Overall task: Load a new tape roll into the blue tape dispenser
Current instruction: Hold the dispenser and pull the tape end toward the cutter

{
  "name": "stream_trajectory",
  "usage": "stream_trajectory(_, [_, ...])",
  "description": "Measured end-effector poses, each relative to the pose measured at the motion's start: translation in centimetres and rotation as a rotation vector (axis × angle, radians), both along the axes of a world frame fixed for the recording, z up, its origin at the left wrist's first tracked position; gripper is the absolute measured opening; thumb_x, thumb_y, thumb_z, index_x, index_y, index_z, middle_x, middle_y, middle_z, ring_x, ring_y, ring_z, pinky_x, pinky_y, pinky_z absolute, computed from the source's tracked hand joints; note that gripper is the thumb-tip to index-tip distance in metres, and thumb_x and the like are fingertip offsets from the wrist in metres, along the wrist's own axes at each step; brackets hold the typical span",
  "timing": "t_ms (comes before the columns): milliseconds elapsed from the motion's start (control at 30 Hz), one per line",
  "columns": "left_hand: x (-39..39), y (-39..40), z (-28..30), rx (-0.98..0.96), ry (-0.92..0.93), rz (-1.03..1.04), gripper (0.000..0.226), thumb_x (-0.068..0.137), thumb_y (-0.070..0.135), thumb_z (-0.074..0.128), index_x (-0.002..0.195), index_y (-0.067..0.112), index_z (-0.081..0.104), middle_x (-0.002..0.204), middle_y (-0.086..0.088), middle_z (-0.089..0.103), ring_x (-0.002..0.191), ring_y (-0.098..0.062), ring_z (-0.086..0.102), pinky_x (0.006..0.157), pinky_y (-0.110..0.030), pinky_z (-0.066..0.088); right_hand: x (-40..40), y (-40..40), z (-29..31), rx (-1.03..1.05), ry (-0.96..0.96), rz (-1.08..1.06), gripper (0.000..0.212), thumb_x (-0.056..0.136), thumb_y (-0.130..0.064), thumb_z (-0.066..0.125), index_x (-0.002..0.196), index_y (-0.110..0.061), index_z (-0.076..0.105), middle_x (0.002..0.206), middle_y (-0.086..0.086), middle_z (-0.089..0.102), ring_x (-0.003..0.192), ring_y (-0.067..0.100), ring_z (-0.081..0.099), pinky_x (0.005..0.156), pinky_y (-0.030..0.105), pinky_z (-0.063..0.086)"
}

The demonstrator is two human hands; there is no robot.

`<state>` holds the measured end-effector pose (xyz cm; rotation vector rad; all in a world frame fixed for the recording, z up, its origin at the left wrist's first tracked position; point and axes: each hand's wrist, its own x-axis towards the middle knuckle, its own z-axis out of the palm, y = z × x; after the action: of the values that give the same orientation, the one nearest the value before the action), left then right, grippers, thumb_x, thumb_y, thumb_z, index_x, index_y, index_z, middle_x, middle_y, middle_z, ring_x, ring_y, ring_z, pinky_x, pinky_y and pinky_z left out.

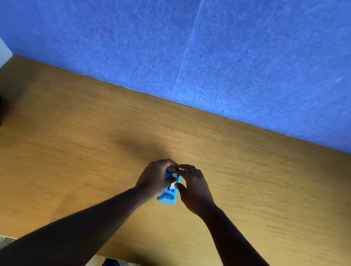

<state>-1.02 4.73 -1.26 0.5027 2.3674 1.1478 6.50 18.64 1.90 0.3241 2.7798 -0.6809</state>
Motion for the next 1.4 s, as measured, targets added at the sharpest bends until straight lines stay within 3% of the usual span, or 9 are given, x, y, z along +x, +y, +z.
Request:
stream_trajectory(167, [-0.5,0.1,0.2,-0.023,0.017,-0.012,0.029,0.087,0.020,0.078,0.114,0.027,0.069,0.109,0.014,0.072,0.100,-0.004,0.068,0.080,-0.017,0.056,2.0,-1.0,-0.4,-0.058,0.140,-0.281,0.035,0.095,-0.013,0.072,0.130,-0.019,0.070,0.131,0.000,0.066,0.112,0.014,0.067,0.091,0.031,0.060])
stream_trajectory(267, [-0.8,0.2,0.4,-0.033,0.012,-0.022,0.019,0.088,0.018,0.076,0.104,0.027,0.073,0.104,0.015,0.072,0.096,-0.003,0.067,0.076,-0.013,0.052,2.8,-1.6,-0.9,-0.162,0.018,-0.481,0.011,0.095,-0.019,0.068,0.101,-0.018,0.077,0.100,-0.003,0.077,0.080,0.010,0.070,0.067,0.030,0.059])
stream_trajectory(367, [-0.8,0.3,0.5,-0.039,0.010,-0.014,0.012,0.089,0.018,0.074,0.096,0.027,0.074,0.099,0.015,0.073,0.093,-0.003,0.067,0.074,-0.016,0.052,2.9,-2.1,-1.3,-0.366,-0.154,-0.662,0.019,0.092,-0.027,0.067,0.088,-0.012,0.079,0.082,0.006,0.077,0.067,0.016,0.063,0.057,0.034,0.048])
stream_trajectory(533, [-0.6,0.2,0.4,-0.046,0.027,-0.026,0.006,0.092,0.021,0.070,0.093,0.025,0.075,0.094,0.015,0.073,0.088,-0.004,0.067,0.076,-0.024,0.057,2.3,-2.2,-1.2,-0.604,-0.269,-0.895,0.047,0.085,-0.039,0.074,0.100,0.005,0.076,0.076,0.008,0.058,0.069,0.020,0.043,0.057,0.033,0.032])
stream_trajectory(667, [-0.3,0.2,0.3,-0.036,0.029,0.001,0.007,0.093,0.021,0.069,0.096,0.022,0.076,0.096,0.013,0.074,0.089,-0.004,0.068,0.078,-0.025,0.058,1.5,-2.6,-1.0,-0.674,-0.358,-0.994,0.047,0.086,-0.051,0.077,0.101,-0.007,0.080,0.074,0.001,0.056,0.061,0.014,0.039,0.053,0.028,0.031])
stream_trajectory(1133, [-0.2,0.3,0.5,-0.027,0.050,0.000,0.010,0.092,0.018,0.070,0.100,0.019,0.076,0.100,0.009,0.075,0.093,-0.006,0.068,0.084,-0.028,0.058,0.8,-3.7,-1.9,-0.877,-0.377,-1.197,0.051,0.080,-0.030,0.086,0.119,-0.004,0.065,0.088,0.006,0.057,0.067,0.015,0.043,0.057,0.033,0.035])
stream_trajectory(1267, [-0.3,0.3,0.5,-0.028,0.053,-0.003,0.010,0.093,0.018,0.069,0.099,0.019,0.077,0.100,0.009,0.076,0.093,-0.005,0.067,0.085,-0.028,0.058,0.8,-3.7,-1.7,-0.878,-0.360,-1.187,0.039,0.084,-0.029,0.084,0.110,-0.007,0.066,0.089,0.005,0.063,0.072,0.015,0.051,0.061,0.032,0.041])
stream_trajectory(1333, [-0.4,0.3,0.4,-0.019,0.040,0.003,0.010,0.094,0.018,0.068,0.099,0.019,0.077,0.099,0.010,0.076,0.093,-0.005,0.068,0.086,-0.029,0.058,0.9,-3.5,-1.8,-0.843,-0.366,-1.105,0.017,0.091,-0.027,0.077,0.094,-0.014,0.066,0.090,0.004,0.063,0.071,0.012,0.050,0.065,0.030,0.043])
stream_trajectory(1400, [-0.5,0.2,0.2,-0.014,0.032,0.006,0.012,0.095,0.018,0.067,0.100,0.019,0.077,0.100,0.009,0.076,0.094,-0.006,0.068,0.087,-0.030,0.057,1.2,-3.4,-2.0,-0.849,-0.323,-1.022,0.020,0.097,-0.023,0.070,0.079,-0.020,0.062,0.083,0.000,0.060,0.067,0.010,0.049,0.064,0.026,0.043])
